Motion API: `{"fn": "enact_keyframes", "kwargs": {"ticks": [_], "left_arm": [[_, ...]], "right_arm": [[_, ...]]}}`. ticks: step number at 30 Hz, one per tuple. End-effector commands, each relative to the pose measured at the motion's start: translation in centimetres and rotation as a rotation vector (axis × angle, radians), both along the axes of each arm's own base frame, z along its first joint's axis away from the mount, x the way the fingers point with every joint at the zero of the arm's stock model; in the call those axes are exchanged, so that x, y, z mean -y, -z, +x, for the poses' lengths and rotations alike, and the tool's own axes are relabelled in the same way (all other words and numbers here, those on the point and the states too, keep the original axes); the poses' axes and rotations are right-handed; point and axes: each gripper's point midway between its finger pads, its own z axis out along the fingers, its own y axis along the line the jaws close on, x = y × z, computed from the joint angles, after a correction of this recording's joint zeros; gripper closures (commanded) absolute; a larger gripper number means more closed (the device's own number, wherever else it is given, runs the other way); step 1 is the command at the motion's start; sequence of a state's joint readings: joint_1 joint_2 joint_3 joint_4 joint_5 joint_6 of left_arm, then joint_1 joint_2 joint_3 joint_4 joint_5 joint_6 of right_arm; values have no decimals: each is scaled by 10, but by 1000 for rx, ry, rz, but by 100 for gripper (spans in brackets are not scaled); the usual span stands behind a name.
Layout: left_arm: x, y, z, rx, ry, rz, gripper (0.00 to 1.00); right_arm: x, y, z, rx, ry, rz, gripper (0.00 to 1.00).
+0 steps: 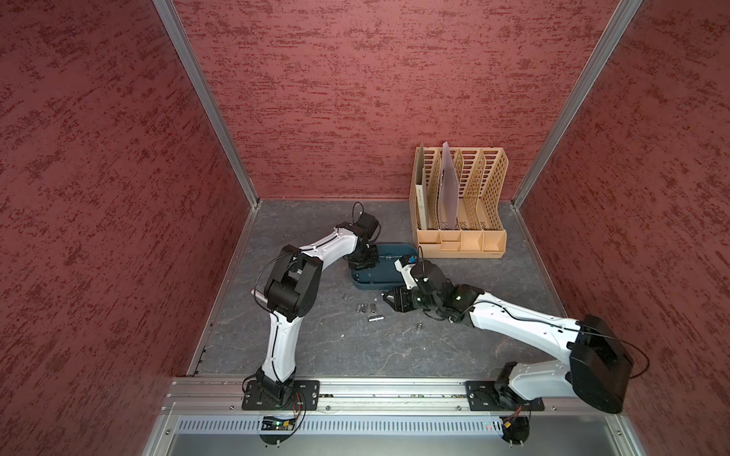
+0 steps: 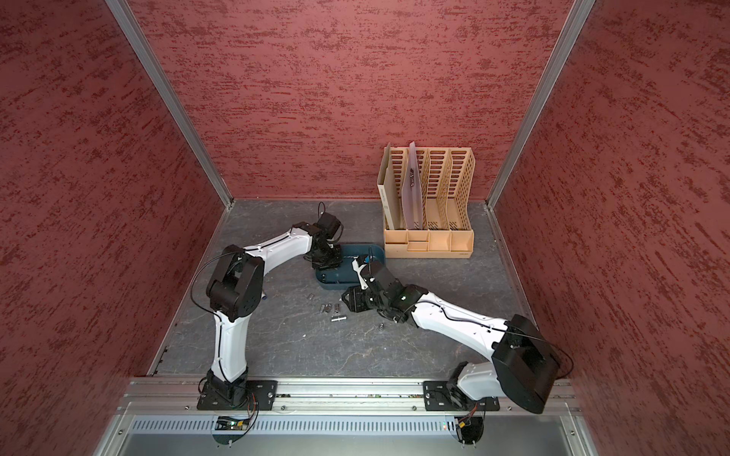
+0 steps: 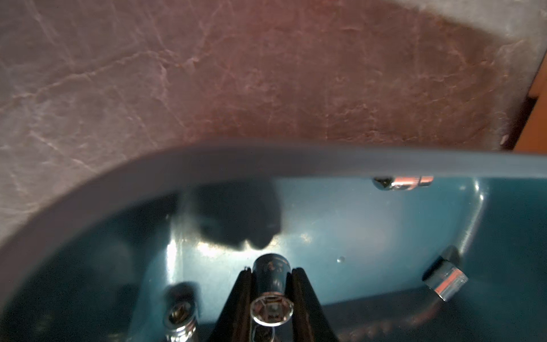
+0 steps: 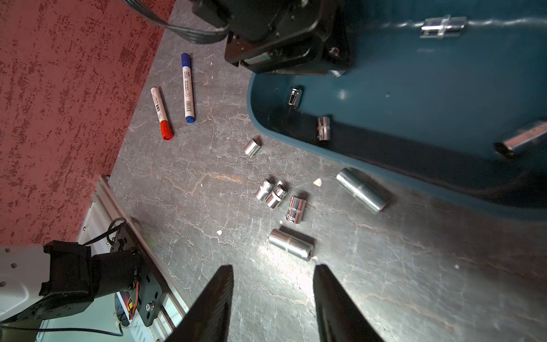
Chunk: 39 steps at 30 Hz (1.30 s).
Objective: Put the socket on the desktop into the storage box
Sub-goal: Place the socket head in the storage box.
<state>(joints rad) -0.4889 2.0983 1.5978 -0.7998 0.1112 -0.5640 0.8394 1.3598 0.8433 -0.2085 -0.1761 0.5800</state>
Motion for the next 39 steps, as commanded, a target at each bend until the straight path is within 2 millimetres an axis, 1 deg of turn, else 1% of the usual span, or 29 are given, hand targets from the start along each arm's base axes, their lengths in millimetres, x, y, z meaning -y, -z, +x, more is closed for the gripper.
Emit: {"fn": "enact_keyframes", "kwargs": {"ticks": [1, 6, 9, 10, 11, 12, 17, 24, 27, 33, 39], "left_arm": [[0, 0, 5, 1, 14, 4, 79], [-1, 1, 5, -2, 12, 7, 71], [-1, -1, 5, 0, 10, 5, 64], [0, -3, 5, 2, 11, 4, 58], [0, -4, 5, 4, 11, 3, 55], [-1, -5, 6, 7, 10, 1, 53], [1, -17, 7, 28, 11, -12, 51], [1, -40, 5, 75, 15, -37, 43], [1, -49, 2, 95, 15, -57, 42], [5, -67, -11, 114, 34, -124, 41], [5, -85, -35, 140, 45, -198, 39]], "right_arm": [[3, -11, 6, 23, 24, 15, 51], [6, -11, 5, 24, 31, 14, 51], [7, -12, 5, 27, 34, 17, 51], [7, -12, 4, 26, 34, 15, 51], [7, -12, 4, 26, 35, 17, 51], [8, -12, 4, 26, 35, 17, 51], [10, -15, 3, 32, 39, 19, 51], [13, -16, 2, 22, 54, 19, 50], [15, -18, 1, 19, 59, 24, 50], [20, -23, -1, 9, 84, 19, 50], [29, -23, -4, -24, 120, -9, 50]]}}
